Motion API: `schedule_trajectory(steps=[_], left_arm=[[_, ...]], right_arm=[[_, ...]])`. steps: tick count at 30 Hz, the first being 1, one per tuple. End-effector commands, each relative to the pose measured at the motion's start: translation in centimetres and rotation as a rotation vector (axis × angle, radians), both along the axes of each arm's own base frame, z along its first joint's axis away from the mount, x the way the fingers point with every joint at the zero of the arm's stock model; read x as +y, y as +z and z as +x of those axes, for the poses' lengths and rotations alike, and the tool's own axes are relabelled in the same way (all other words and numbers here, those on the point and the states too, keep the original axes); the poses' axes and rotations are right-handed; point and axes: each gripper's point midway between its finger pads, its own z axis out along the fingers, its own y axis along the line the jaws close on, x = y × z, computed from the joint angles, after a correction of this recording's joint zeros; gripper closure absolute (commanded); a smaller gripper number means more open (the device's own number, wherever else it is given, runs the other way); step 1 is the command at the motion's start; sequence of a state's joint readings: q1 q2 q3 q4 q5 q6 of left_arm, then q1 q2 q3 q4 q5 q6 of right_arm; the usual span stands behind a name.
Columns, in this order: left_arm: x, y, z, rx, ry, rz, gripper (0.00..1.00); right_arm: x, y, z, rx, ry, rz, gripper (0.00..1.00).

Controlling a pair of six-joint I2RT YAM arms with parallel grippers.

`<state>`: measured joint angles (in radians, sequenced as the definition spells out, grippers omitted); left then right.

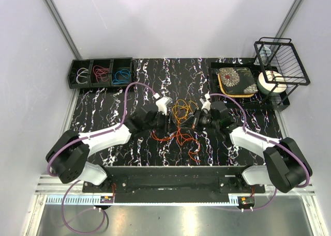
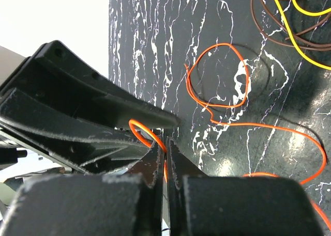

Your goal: Untangle the cables

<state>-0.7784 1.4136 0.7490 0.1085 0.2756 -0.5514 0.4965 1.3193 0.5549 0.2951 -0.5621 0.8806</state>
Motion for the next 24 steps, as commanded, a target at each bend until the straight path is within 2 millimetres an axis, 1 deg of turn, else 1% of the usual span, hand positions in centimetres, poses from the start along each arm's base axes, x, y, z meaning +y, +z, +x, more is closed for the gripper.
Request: schedule_trajectory(steps=[1,2,3,5,6,8,9,10,11,12,13,14,15,16,17,18,19,20,22,23,24], left_arm=[[-0.6,1.7,0.0,-0.047,-0.017,-0.058,0.59],[-0.5,1.8,0.1,-0.052,-0.012,-0.054,0.55],[-0.2,1.8,0.1,-0.056,-0.004,-0.045,0.47],[0.7,2.1,0.6,-0.075,0.044,-0.007,0.43],[1.2,2.1,0.8,-0.078,0.066,0.012,0.42],[2.8,2.1,1.6,-0.082,0.151,0.076,0.42],[3.9,1.9,2.4,-0.091,0.227,0.115,0.41],[5.4,1.5,2.5,-0.065,0.297,0.162,0.4],[6.2,1.3,2.7,-0.062,0.339,0.186,0.39],[7.0,1.1,2.7,-0.059,0.377,0.208,0.39],[8.1,0.8,2.7,-0.057,0.425,0.226,0.38],[8.5,1.0,2.6,-0.06,0.439,0.223,0.38],[8.7,1.0,2.4,-0.061,0.445,0.22,0.37],[9.0,1.2,2.2,-0.066,0.451,0.201,0.36],[9.0,1.2,2.1,-0.068,0.447,0.195,0.34],[9.0,1.2,1.9,-0.067,0.441,0.193,0.33],[9.0,1.2,1.9,-0.07,0.435,0.198,0.33],[8.9,1.0,1.8,-0.069,0.424,0.205,0.32],[8.4,0.7,1.7,-0.064,0.389,0.217,0.32],[8.3,0.6,1.7,-0.061,0.381,0.22,0.31],[7.9,0.0,1.5,-0.047,0.358,0.228,0.3]], right_arm=[[0.5,1.0,0.6,-0.061,0.015,0.017,1.0],[0.5,0.9,0.5,-0.057,0.015,0.014,1.0],[0.5,0.8,0.6,-0.056,0.012,0.011,1.0],[0.5,0.7,0.5,-0.053,0.013,0.012,1.0],[0.6,0.9,0.6,-0.058,0.016,0.019,1.0],[0.8,0.8,0.8,-0.054,0.02,0.028,1.0],[1.0,1.1,1.0,-0.057,0.021,0.04,1.0],[1.3,0.9,1.3,-0.048,0.027,0.044,1.0],[1.6,0.8,1.4,-0.044,0.034,0.046,1.0],[1.8,0.3,1.6,-0.026,0.036,0.043,1.0],[2.2,0.3,1.9,-0.025,0.041,0.045,1.0],[2.5,0.1,1.8,-0.019,0.053,0.041,0.99],[2.7,-0.9,1.8,0.007,0.059,0.026,0.97],[3.2,-0.8,2.0,0.008,0.066,0.023,0.9],[3.6,-1.2,1.8,0.019,0.08,0.013,0.87],[3.8,-2.2,1.5,0.044,0.092,-0.008,0.85],[4.1,-2.1,1.6,0.041,0.103,-0.008,0.82],[4.3,-2.4,1.4,0.049,0.111,-0.014,0.74],[4.3,-2.6,1.3,0.053,0.11,-0.023,0.64],[4.2,-2.5,1.3,0.05,0.106,-0.03,0.55],[3.8,-2.3,1.1,0.044,0.106,-0.053,0.51]])
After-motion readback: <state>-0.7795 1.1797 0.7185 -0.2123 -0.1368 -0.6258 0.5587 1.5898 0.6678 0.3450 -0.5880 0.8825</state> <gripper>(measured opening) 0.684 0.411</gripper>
